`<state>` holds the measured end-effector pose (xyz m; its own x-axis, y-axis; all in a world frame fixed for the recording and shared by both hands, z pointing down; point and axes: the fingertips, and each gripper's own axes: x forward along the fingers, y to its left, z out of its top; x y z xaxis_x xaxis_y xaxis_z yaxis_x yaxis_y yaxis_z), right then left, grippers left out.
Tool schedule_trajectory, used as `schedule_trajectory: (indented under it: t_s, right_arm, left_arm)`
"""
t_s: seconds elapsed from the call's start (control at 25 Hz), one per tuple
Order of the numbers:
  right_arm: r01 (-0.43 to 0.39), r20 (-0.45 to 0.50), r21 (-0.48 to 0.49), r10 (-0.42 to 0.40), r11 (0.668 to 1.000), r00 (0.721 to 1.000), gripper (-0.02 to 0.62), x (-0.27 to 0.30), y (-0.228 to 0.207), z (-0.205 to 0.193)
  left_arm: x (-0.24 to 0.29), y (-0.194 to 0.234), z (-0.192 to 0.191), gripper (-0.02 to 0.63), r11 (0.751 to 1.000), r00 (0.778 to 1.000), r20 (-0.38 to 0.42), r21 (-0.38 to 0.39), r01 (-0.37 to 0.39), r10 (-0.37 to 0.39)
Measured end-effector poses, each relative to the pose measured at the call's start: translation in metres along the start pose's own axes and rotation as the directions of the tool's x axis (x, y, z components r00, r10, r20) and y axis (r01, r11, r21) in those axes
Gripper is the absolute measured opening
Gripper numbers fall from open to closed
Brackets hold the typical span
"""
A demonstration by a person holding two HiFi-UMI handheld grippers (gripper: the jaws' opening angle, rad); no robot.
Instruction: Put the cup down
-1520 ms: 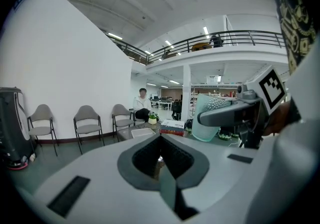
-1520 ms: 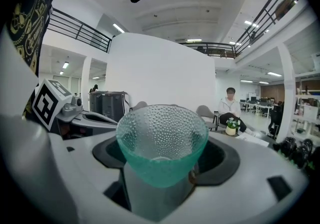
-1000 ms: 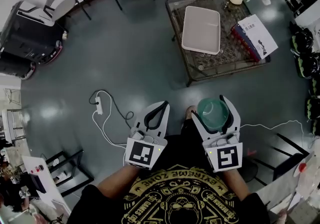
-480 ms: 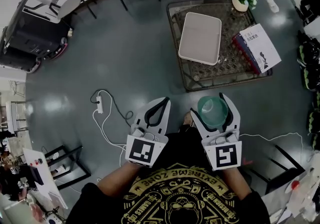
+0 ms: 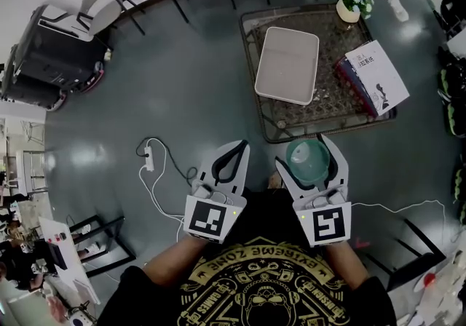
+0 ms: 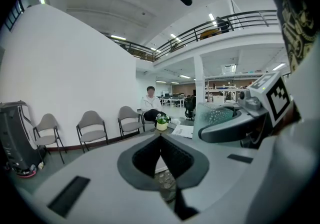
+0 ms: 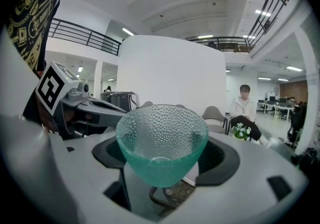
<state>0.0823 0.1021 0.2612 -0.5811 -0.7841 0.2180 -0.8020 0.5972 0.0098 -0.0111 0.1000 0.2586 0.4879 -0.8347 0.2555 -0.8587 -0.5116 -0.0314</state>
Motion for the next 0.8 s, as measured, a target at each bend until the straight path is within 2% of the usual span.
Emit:
schedule_trajectory:
  t_s: [0.28,0.8]
  right_arm:
    - [0.026,-0.017,0.008,-0.026,1.000,1.000,0.385,0.010,-0.009,-0.003]
    - [0.131,-0.042,0.026,-0.130,0.991,0.991,0.385,0.042,-0.023,0.002]
  left_arm:
    - [0.012,0.006,0.000,-0.012,1.000,1.000,-0.010,0.007,0.028,-0.028]
    - [0.058,0.030,0.005,-0.011,0.989,0.989,-0.014,0.017,0.149,-0.149]
